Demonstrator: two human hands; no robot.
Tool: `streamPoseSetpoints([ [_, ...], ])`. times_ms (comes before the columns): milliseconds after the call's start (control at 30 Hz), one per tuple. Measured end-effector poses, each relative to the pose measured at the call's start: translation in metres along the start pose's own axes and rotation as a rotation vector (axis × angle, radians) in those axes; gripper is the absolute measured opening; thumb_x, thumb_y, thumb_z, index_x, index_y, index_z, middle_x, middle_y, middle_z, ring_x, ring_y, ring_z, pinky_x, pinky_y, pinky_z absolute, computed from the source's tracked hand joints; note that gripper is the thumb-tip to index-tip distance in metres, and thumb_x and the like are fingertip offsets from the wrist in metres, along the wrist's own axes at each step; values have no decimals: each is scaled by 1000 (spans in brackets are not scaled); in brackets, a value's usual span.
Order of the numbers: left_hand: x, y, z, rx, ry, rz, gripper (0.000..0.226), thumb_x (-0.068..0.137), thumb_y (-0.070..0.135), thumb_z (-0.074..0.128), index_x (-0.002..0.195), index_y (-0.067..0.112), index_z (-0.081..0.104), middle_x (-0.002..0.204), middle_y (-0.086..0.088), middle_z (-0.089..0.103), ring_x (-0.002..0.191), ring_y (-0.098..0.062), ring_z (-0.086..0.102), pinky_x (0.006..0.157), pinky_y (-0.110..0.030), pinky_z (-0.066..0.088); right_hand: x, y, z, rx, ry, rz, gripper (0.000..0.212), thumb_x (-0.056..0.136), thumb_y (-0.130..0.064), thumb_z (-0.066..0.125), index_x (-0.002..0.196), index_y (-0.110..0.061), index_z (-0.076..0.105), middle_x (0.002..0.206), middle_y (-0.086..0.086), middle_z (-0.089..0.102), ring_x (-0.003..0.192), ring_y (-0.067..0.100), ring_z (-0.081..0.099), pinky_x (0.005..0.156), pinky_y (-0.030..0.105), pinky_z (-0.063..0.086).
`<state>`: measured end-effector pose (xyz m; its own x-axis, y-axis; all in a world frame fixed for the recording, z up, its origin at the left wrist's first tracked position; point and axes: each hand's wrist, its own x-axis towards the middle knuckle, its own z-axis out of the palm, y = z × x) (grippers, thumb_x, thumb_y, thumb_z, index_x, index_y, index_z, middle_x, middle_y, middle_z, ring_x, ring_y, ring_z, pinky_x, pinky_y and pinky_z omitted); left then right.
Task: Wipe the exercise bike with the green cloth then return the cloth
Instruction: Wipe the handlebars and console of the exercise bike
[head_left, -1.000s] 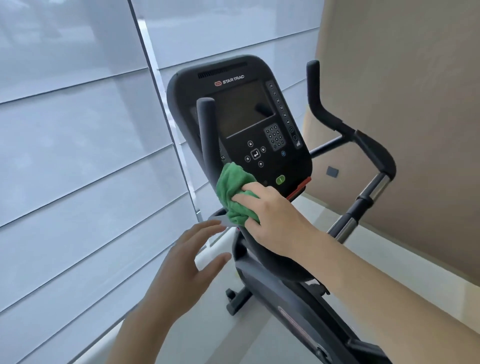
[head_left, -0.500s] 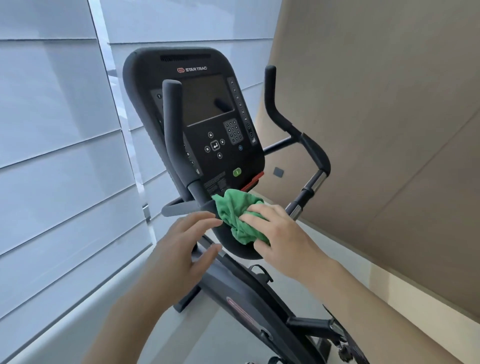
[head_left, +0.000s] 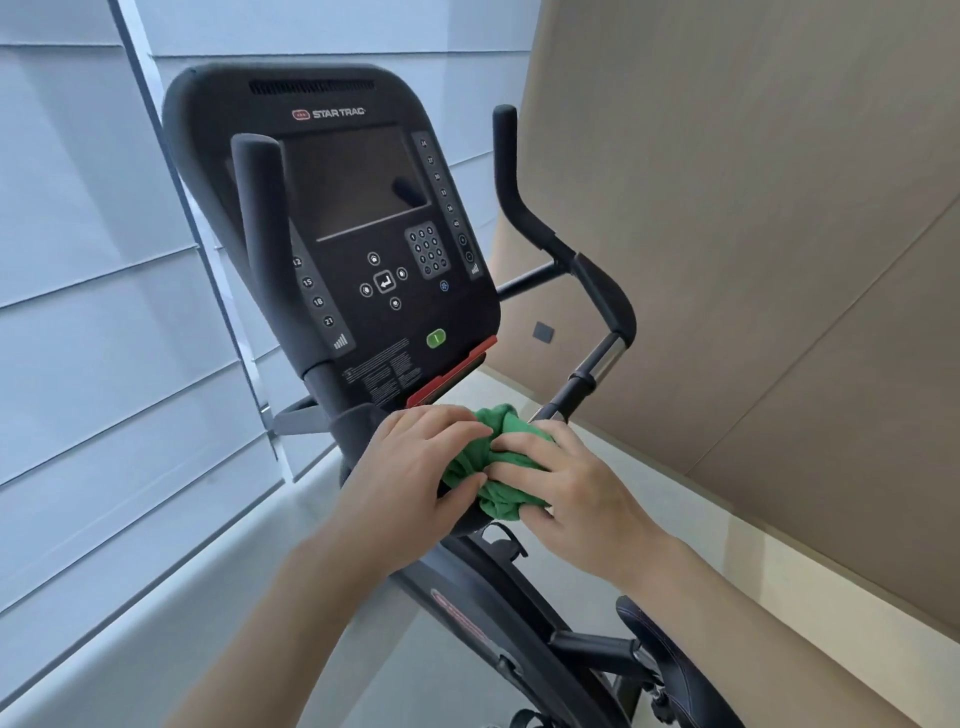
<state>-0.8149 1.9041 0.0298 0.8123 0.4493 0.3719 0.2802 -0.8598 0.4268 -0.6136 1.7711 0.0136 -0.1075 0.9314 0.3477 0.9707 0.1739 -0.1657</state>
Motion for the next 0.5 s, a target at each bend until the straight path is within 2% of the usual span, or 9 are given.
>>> streamPoseSetpoints([
  [133, 21, 9, 21, 47, -79, 6, 43, 94, 44, 68, 135, 32, 64, 141, 14, 58, 133, -16, 52, 110, -41, 40, -12, 39, 2, -16, 43, -14, 44, 90, -8, 55, 128, -24, 70, 143, -8, 58, 131, 29, 47, 112, 37, 48],
  [267, 40, 18, 44, 105, -144, -39, 46, 97, 53, 62, 141, 39, 57, 148, 20, 51, 136, -11, 49, 110, -34, 37, -14, 100, 0, -32, 90, 111, 45, 85, -7, 57, 125, -23, 73, 143, -8, 60, 129, 30, 49, 94, 47, 59],
  [400, 60, 28, 62, 103, -189, -87, 48, 100, 49, 59, 146, 41, 49, 150, 22, 44, 136, -9, 46, 110, -33, 41, 4, 172, -5, -54, 124, 204, 53, 74, 8, 69, 119, -19, 78, 137, -4, 66, 120, 34, 53, 90, 50, 59],
  [500, 74, 37, 73, 100, -225, -123, 48, 100, 41, 62, 147, 40, 49, 152, 19, 40, 130, -12, 50, 101, -35, 51, 25, 224, -15, -69, 147, 303, 52, 73, 10, 70, 116, -17, 80, 132, -1, 70, 114, 37, 57, 90, 49, 59],
])
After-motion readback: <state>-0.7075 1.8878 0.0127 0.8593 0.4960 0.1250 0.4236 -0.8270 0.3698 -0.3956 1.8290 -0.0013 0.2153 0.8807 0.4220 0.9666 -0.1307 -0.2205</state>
